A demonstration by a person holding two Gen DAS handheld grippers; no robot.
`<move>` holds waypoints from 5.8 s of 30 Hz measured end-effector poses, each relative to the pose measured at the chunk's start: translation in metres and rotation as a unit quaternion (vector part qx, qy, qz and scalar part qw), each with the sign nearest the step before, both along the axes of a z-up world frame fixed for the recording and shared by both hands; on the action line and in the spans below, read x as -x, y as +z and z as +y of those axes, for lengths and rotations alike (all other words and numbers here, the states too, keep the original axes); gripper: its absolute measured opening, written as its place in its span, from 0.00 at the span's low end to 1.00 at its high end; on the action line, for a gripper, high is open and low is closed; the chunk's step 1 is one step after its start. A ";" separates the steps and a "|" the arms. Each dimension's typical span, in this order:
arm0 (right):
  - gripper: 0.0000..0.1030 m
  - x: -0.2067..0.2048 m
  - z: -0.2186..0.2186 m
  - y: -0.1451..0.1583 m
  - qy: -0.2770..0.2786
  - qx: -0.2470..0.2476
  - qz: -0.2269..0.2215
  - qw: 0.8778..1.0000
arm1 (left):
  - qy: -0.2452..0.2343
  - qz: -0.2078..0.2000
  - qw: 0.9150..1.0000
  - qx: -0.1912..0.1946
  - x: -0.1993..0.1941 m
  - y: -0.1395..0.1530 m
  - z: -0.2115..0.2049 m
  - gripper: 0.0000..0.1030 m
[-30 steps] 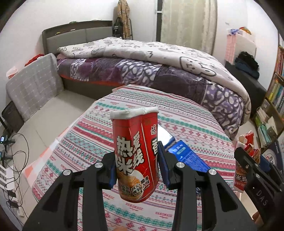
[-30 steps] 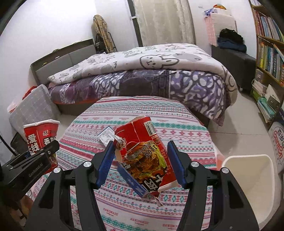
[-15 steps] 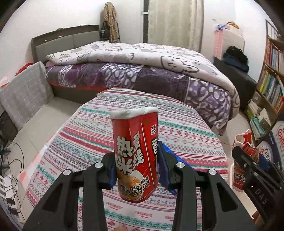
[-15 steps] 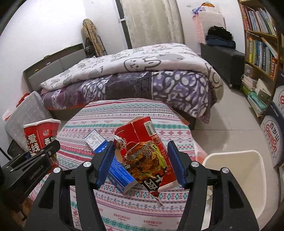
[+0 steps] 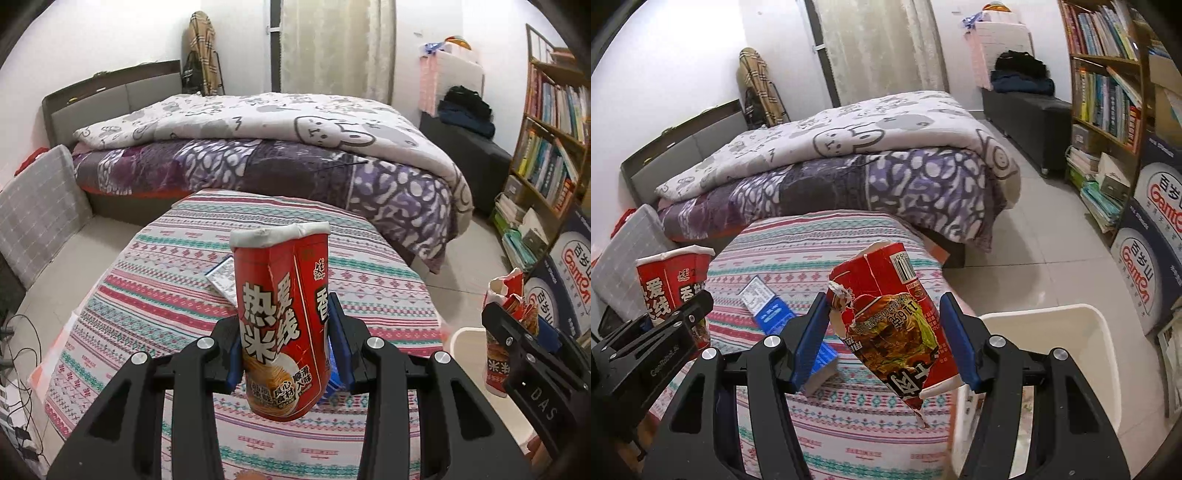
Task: Collect trash
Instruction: 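Drop the red snack bag into the bin with the right tool while the left tool holds the red cup, then lower the red snack cup into the white bin and open the left tool, then grasp the blue toothpaste box with the left tool while the right tool grasps its inner carton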
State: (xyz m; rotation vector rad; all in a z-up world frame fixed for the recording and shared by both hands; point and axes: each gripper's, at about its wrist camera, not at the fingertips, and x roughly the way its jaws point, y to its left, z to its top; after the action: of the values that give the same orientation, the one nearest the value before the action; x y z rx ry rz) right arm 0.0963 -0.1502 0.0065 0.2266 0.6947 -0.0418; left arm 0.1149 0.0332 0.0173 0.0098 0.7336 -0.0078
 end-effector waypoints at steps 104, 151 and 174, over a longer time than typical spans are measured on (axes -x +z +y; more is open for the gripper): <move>0.92 0.018 -0.103 -0.028 -0.204 0.006 0.068 0.977 | -0.017 0.099 0.995 -0.007 -0.028 -0.063 -0.082 0.85; 0.93 -0.084 0.078 -0.085 0.026 0.047 0.135 0.989 | 0.138 0.151 0.978 0.044 -0.046 -0.076 0.147 0.47; 0.77 -0.202 0.267 -0.142 0.307 0.146 0.180 0.923 | 0.219 0.144 0.959 0.106 -0.041 -0.071 0.249 0.47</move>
State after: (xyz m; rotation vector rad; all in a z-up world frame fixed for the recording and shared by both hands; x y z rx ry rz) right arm 0.2988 0.1172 -0.1350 -0.3013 1.0911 0.4224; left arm 0.1558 0.2817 -0.0537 -0.3662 1.0107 0.3428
